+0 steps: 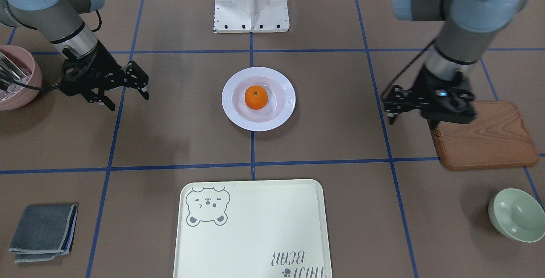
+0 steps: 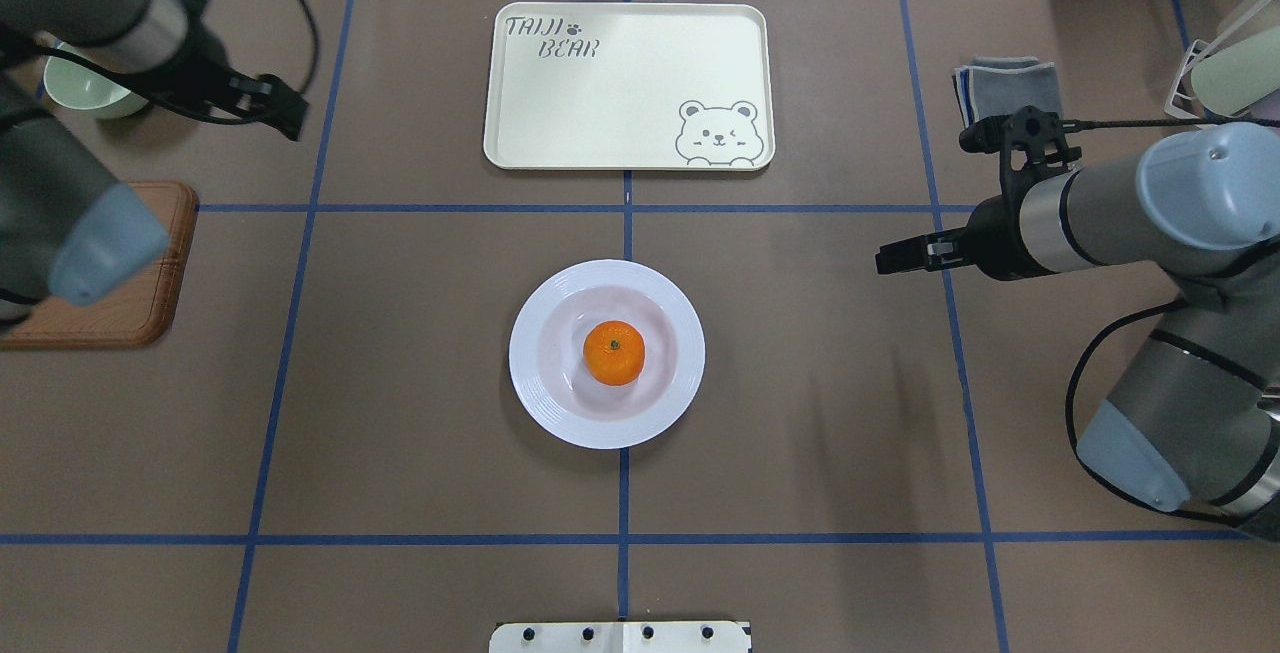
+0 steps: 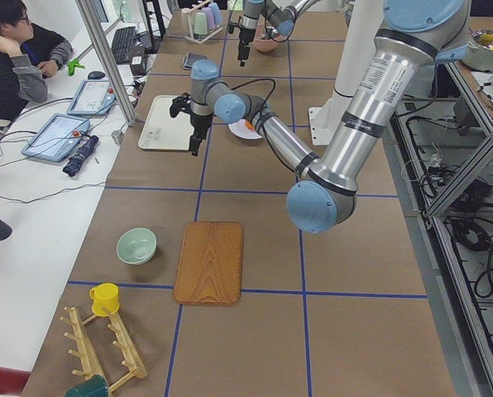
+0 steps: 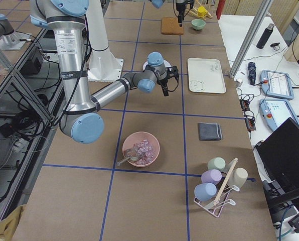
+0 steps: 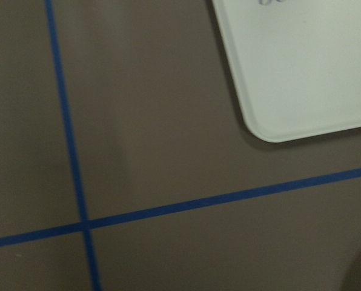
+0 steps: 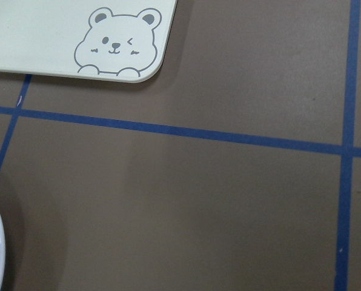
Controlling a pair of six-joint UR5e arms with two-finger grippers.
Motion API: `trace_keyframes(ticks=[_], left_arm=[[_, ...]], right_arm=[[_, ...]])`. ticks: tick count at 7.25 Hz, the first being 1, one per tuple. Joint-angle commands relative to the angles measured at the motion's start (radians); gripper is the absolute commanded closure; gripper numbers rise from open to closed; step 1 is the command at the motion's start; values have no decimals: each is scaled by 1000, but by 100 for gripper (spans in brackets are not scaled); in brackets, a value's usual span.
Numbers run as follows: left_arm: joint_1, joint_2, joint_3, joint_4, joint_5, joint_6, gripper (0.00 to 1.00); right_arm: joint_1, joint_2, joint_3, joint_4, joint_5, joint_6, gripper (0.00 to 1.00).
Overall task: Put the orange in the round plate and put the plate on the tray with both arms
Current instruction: 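Release the orange onto the plate and withdraw the left arm while the right approaches, then move the right gripper to the plate rim nearest the robot and grip it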
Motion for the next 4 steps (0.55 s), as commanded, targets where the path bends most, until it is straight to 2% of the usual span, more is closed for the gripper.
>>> trace_keyframes(ticks=[1,2,3,4], left_arm=[[-221,167,156,-24,-148,301,0],[-364,174,266,-94,-157,467,0],[-445,171,366,-106,-162,604,0],[-512,177,410,-97,-160,713,0]], right_arm=[[-106,11,32,0,-109,223,1],[-132,10,47,0,-127,285,1],[-218,10,50,0,-247,401,1],[-303,13,60,3,-358,528,2]])
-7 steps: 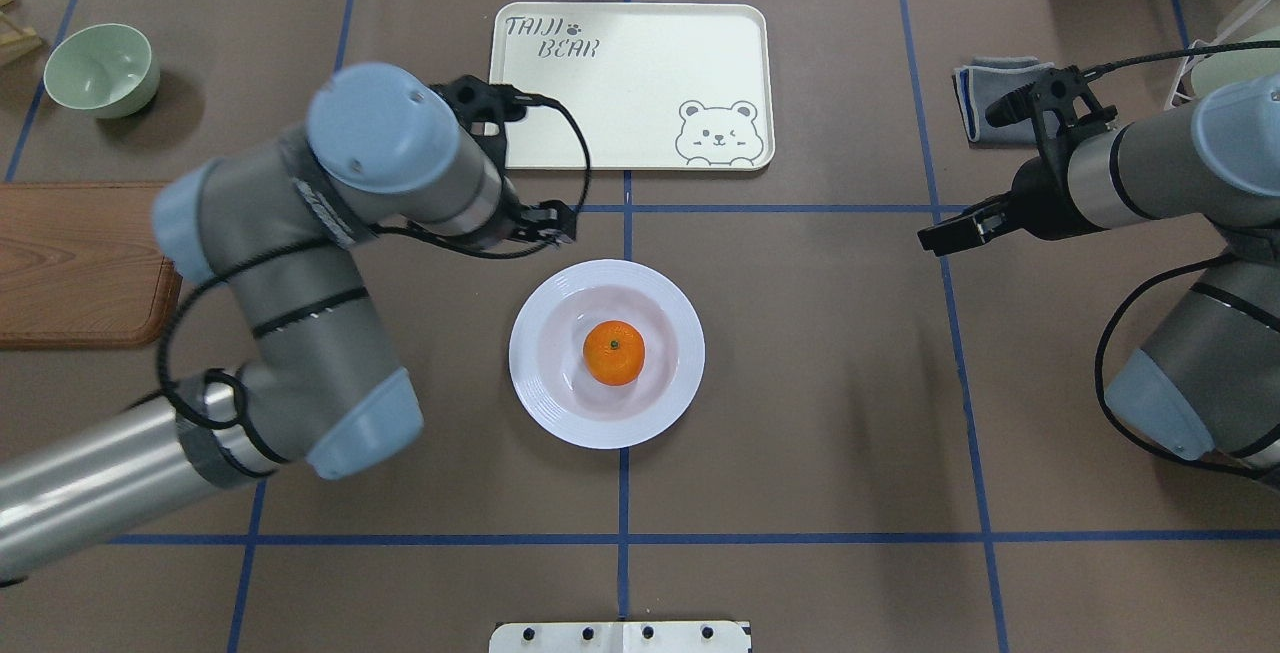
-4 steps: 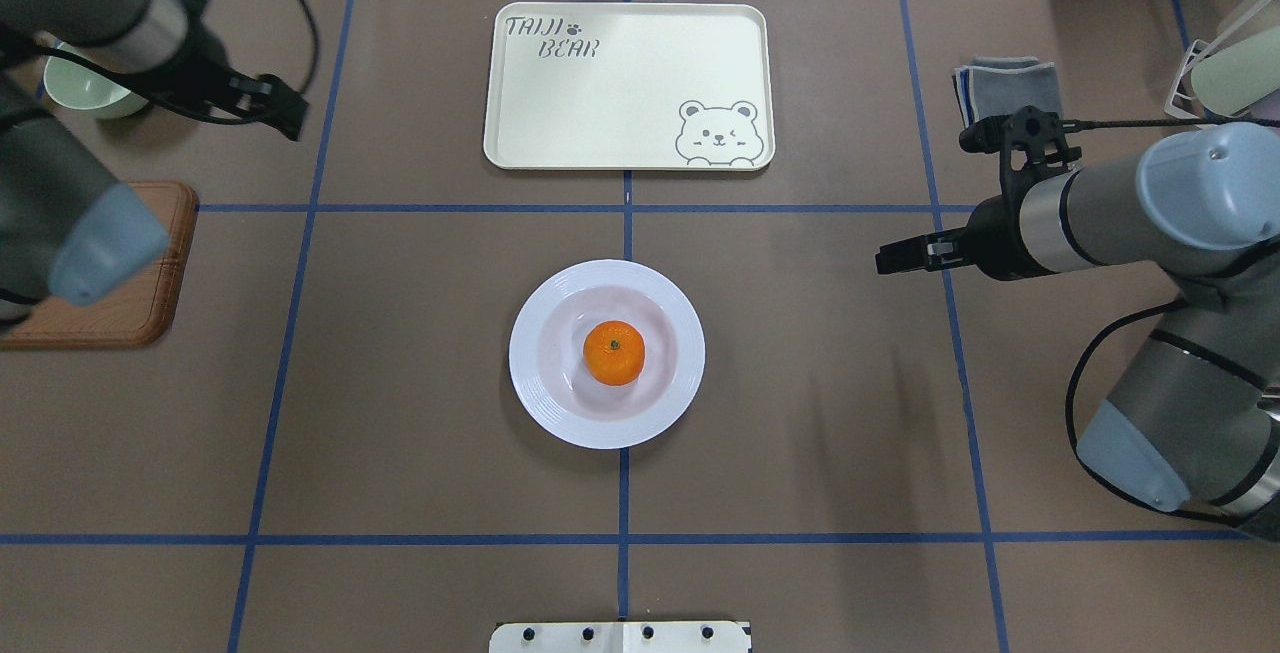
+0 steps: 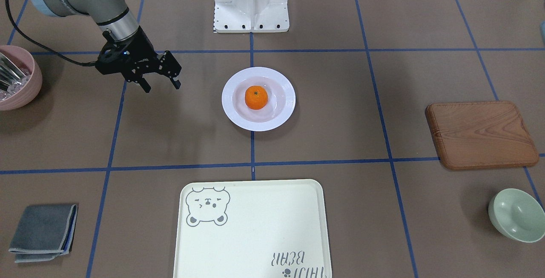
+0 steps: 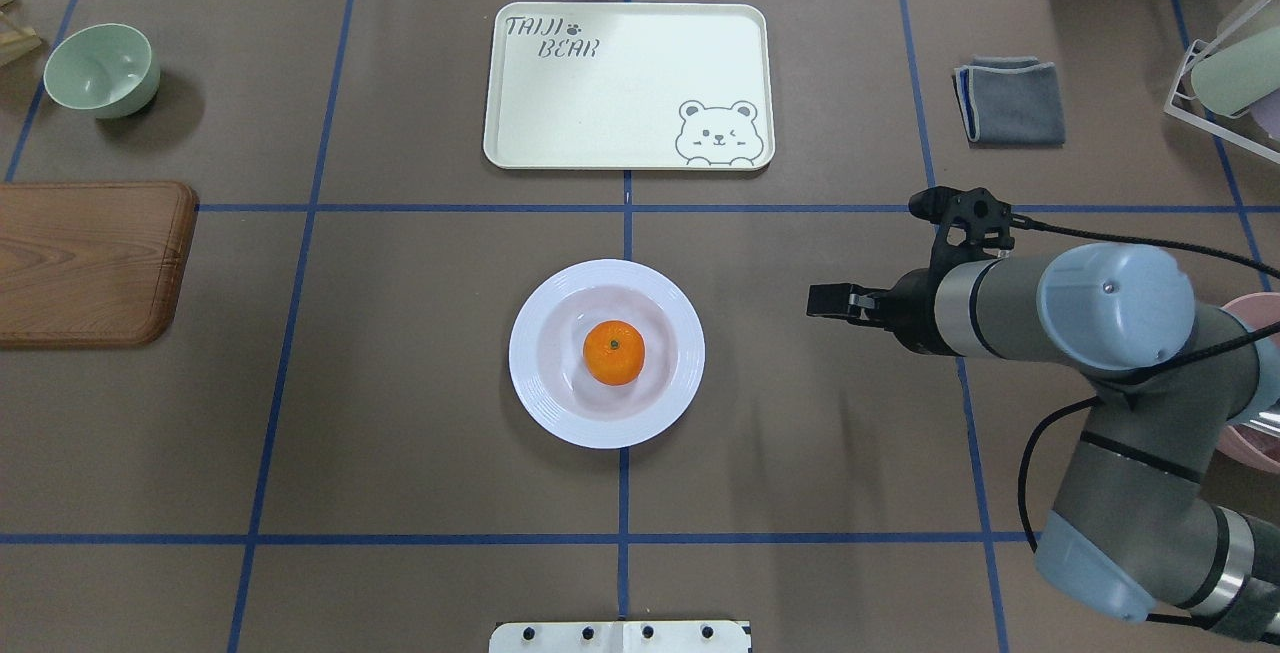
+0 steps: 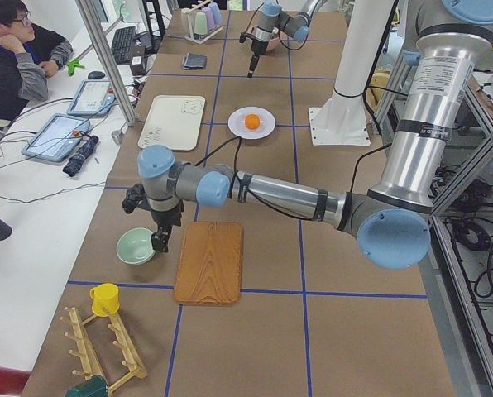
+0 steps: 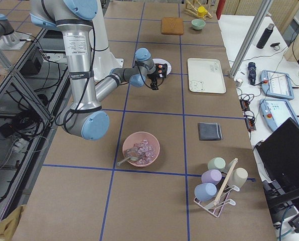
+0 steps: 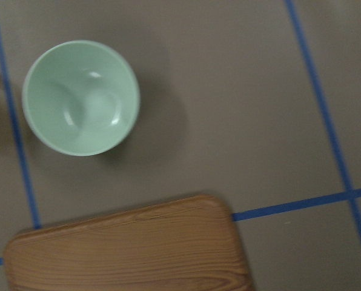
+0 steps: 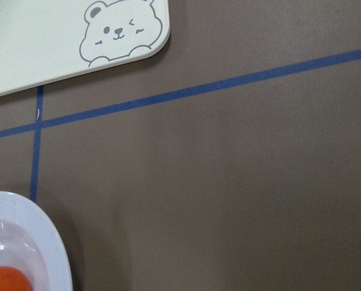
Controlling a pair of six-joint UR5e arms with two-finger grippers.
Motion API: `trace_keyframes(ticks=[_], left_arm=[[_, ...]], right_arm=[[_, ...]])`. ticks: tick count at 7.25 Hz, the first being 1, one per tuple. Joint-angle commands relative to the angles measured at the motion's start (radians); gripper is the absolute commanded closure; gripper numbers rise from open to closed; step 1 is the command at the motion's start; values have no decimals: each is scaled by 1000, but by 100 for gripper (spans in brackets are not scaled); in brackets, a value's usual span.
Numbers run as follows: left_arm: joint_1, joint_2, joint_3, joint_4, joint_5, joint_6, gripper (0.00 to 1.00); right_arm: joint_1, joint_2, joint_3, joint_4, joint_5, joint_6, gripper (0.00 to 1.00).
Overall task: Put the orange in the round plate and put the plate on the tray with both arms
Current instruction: 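Move the right gripper to the plate rim nearest the robot and grip it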
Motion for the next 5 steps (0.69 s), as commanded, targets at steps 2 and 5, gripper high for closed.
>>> trace_keyframes(ticks=[2,5], left_arm=[[-134,40,125,-9,-6,192,0],[-139,48,127,-7,-6,190,0]], right_arm=[[-259,114,-17,-1,-346,458,3],[-306,257,-190,-10,-433,573,3]])
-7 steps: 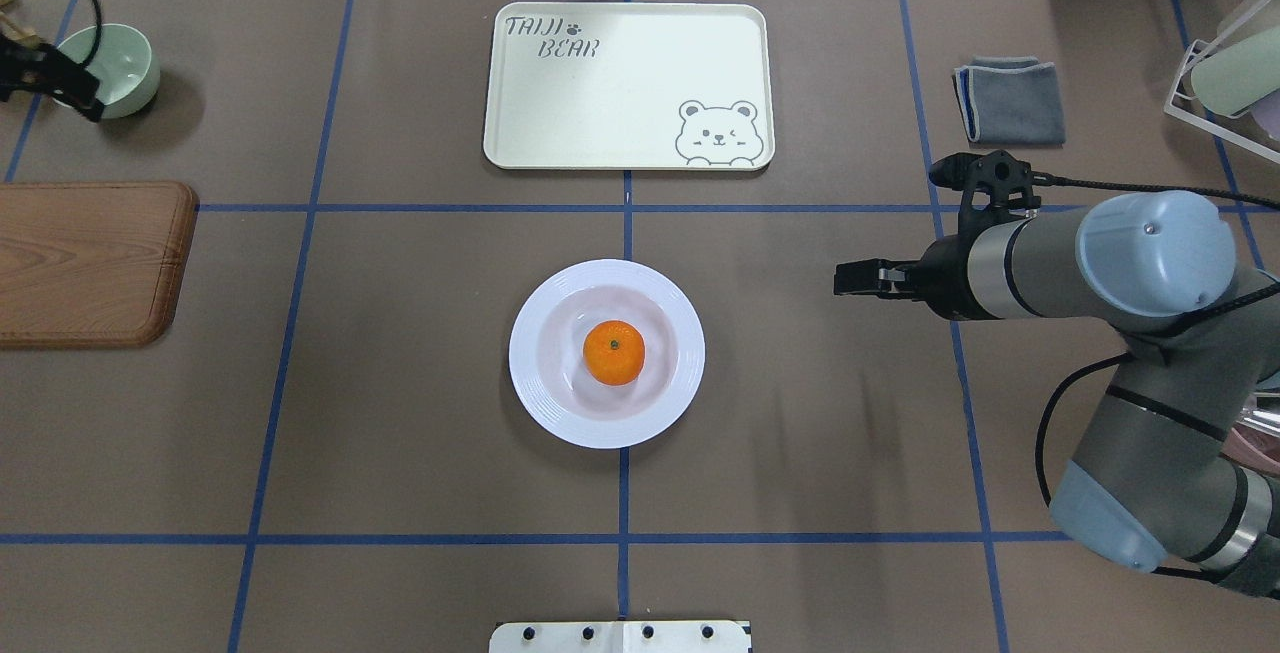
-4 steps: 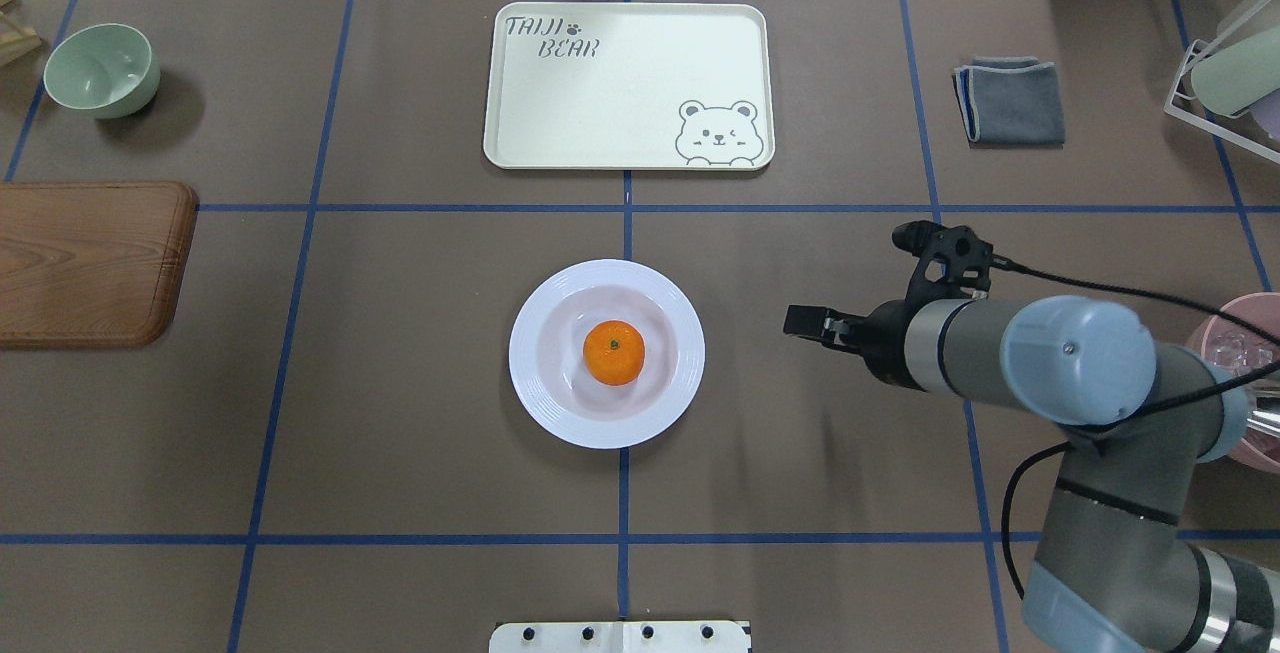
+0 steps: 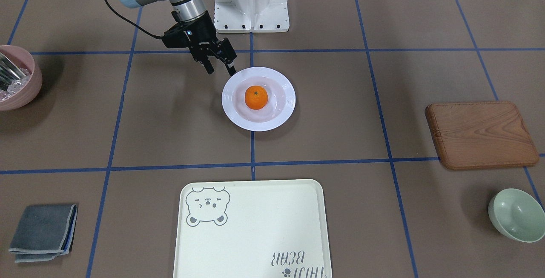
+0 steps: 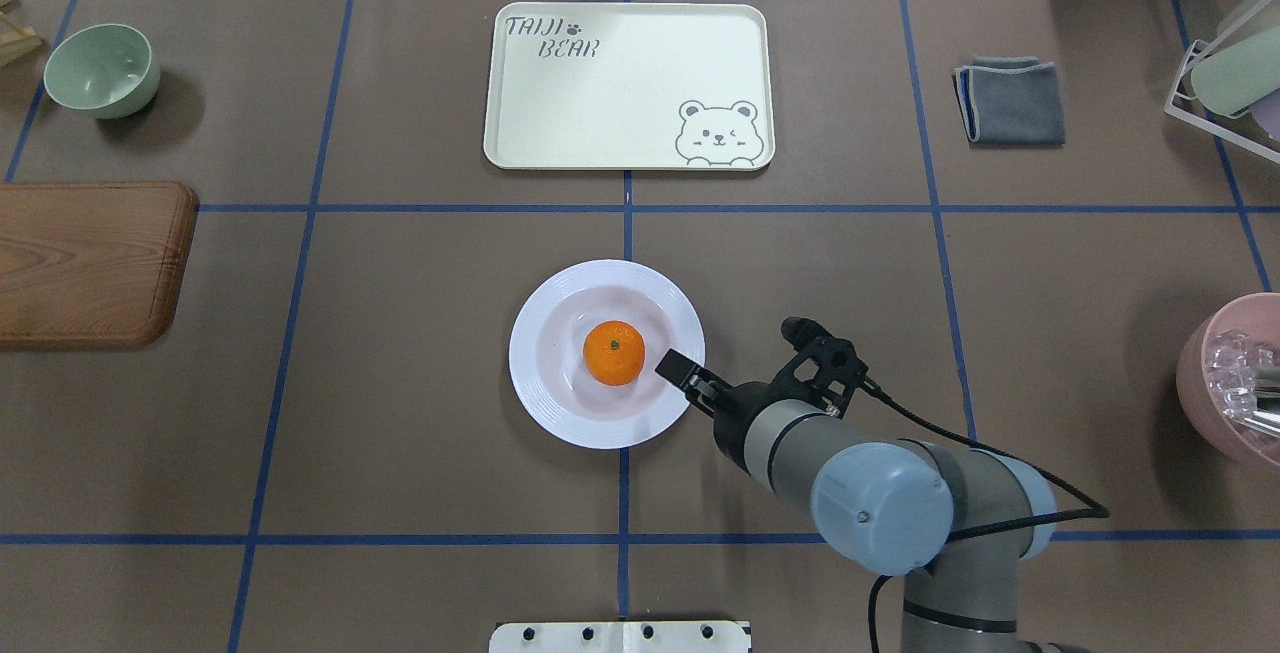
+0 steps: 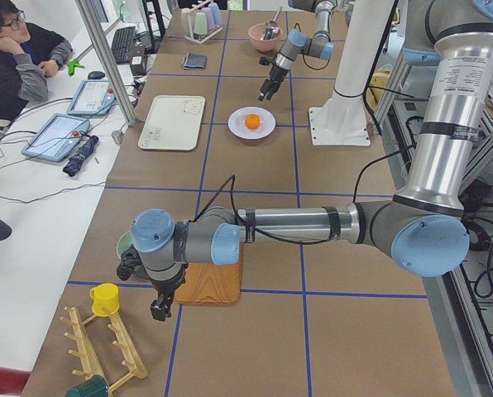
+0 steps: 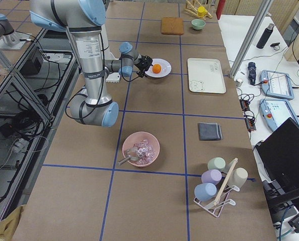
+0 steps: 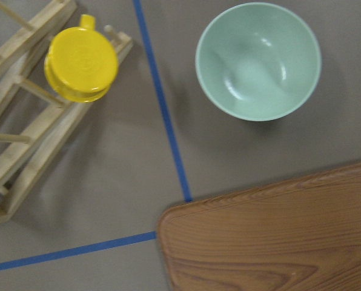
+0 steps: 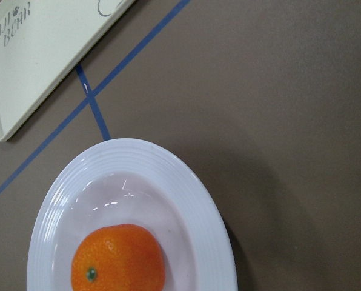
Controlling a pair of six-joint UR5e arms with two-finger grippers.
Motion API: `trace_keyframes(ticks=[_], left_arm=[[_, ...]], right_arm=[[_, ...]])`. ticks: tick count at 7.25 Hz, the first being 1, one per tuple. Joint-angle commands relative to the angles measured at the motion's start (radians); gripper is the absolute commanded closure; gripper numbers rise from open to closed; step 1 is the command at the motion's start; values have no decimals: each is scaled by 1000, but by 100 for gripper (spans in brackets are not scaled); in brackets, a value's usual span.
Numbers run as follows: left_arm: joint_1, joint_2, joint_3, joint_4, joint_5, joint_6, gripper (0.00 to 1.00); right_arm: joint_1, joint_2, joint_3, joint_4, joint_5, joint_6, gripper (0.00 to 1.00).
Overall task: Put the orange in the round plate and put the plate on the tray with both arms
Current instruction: 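Move the right gripper to the plate rim nearest the robot and grip it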
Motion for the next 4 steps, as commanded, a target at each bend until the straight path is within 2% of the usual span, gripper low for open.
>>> trace_keyframes(ticks=[1,3,4], left_arm=[[-1,3,1,3,0,1,0],[-1,3,1,2,0,-1,0],[-1,3,1,2,0,-1,0]], right_arm=[[-13,34,-66,-24,-26,24,3],[-15,57,-85,-50,-28,24,7],[-13,65,-90,-50,-28,24,33]])
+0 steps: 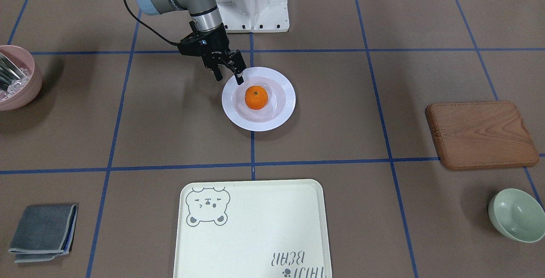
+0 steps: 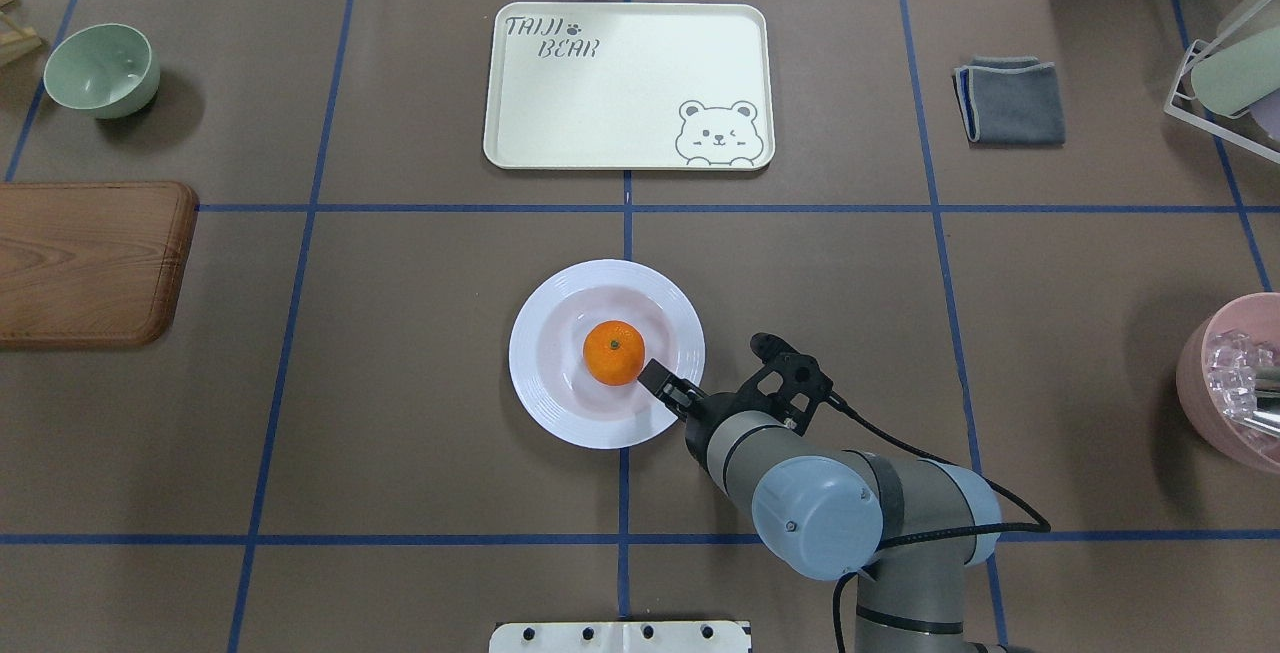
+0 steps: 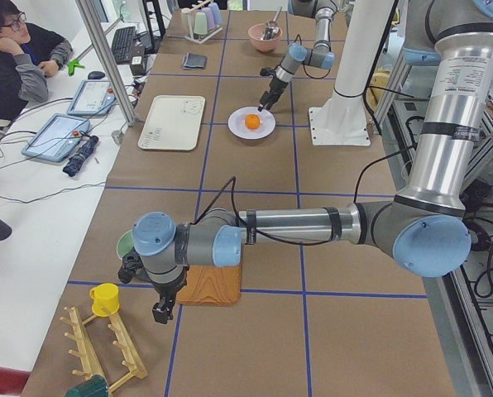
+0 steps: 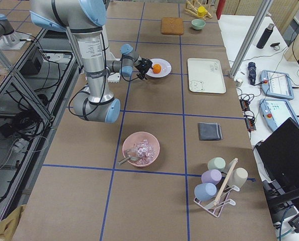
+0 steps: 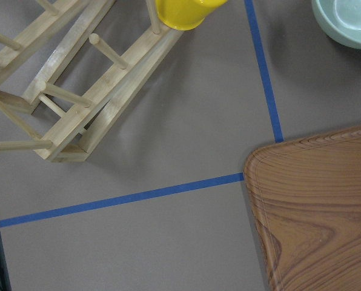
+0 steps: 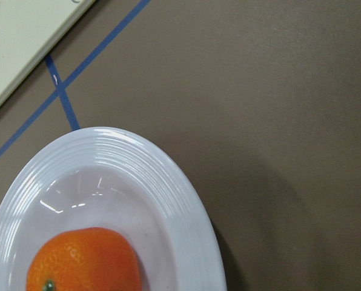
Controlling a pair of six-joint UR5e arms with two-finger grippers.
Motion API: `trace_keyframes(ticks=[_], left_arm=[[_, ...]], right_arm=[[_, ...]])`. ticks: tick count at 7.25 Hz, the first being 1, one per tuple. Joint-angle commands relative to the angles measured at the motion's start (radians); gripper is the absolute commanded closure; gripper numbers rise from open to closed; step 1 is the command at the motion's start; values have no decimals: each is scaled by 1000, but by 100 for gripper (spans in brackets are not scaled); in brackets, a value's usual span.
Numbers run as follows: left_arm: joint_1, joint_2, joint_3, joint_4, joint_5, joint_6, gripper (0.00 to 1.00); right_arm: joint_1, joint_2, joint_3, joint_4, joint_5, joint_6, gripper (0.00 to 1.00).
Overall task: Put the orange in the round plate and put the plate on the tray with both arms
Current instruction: 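Move the right gripper to the plate rim nearest the robot and grip it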
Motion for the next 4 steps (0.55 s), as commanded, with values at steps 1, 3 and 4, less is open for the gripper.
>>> trace_keyframes(ticks=[1,3,4], left_arm=[[0,0,0,0,0,0,0],[0,2,0,0,0,-2,0],[0,8,-1,-5,0,-2,0]], right_arm=[[0,16,-13,-4,-1,-1,52],[0,16,-15,-4,-1,-1,52],[0,17,-15,-5,-1,-3,52]])
